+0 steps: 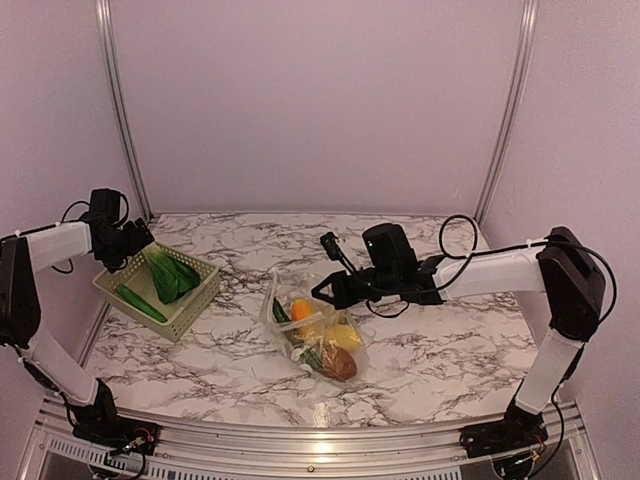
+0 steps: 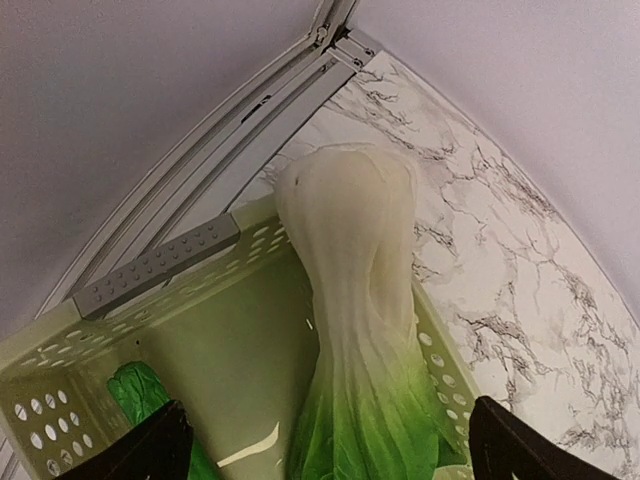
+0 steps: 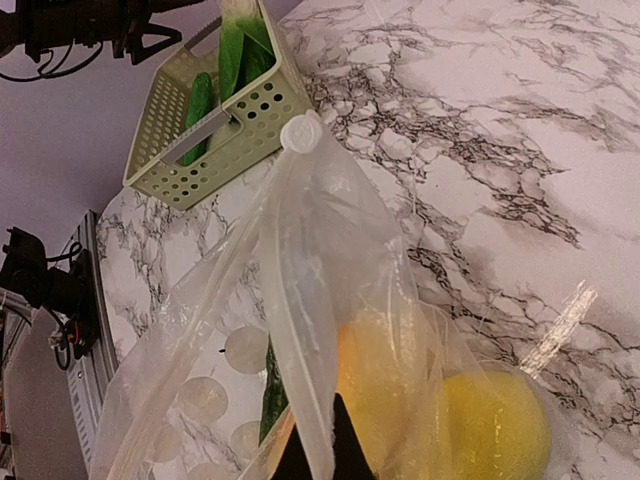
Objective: Open the zip-top bag and remove the fake food
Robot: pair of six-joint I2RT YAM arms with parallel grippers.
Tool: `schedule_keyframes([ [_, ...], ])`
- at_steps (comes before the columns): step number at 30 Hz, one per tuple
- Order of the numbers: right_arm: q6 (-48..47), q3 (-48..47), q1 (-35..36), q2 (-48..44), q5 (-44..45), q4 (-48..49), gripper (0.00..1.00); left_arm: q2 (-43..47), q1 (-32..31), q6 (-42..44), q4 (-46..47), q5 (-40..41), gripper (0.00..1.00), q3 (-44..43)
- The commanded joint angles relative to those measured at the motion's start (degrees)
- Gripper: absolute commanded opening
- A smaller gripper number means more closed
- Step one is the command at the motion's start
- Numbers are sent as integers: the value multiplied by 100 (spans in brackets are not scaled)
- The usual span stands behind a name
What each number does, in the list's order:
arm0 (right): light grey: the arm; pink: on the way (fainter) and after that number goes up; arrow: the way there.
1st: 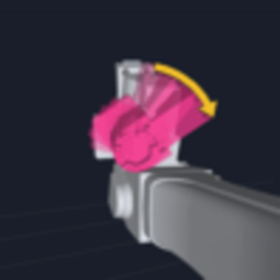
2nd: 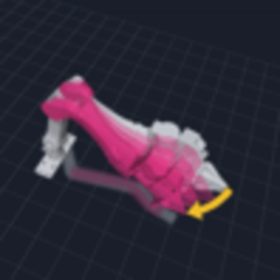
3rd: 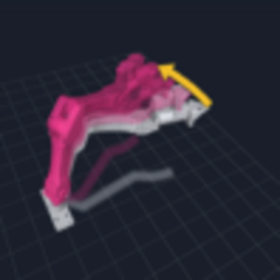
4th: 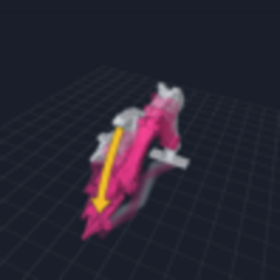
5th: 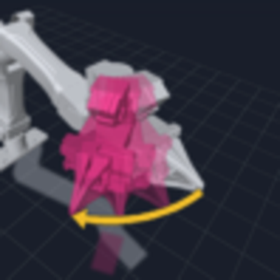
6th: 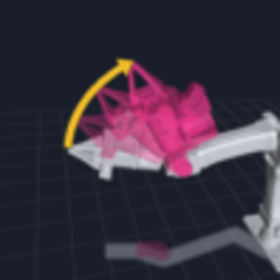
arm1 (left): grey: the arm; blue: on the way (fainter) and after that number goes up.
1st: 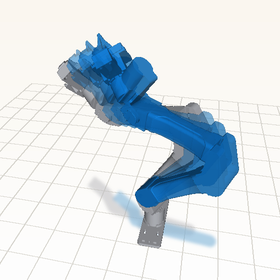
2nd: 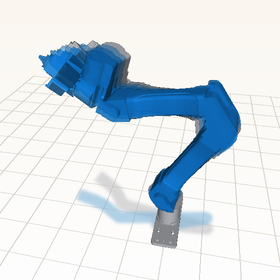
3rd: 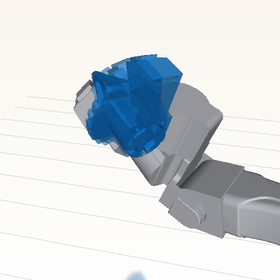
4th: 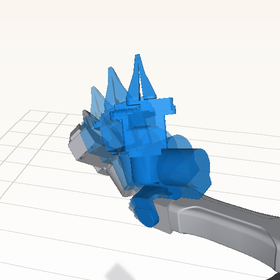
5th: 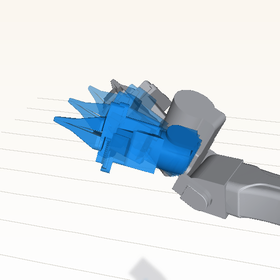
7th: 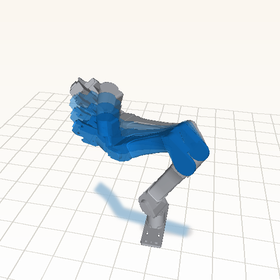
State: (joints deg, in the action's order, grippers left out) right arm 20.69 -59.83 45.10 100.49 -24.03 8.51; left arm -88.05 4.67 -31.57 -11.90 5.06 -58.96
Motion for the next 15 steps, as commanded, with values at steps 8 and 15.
schedule_keyframes([
  [8,-440,-469,52,-309,-26,-596,0,1345,-333,-33,632,-1118,99,455],
  [15,-361,-503,128,-306,-5,-526,0,2192,-1634,-199,610,-1713,99,952],
])
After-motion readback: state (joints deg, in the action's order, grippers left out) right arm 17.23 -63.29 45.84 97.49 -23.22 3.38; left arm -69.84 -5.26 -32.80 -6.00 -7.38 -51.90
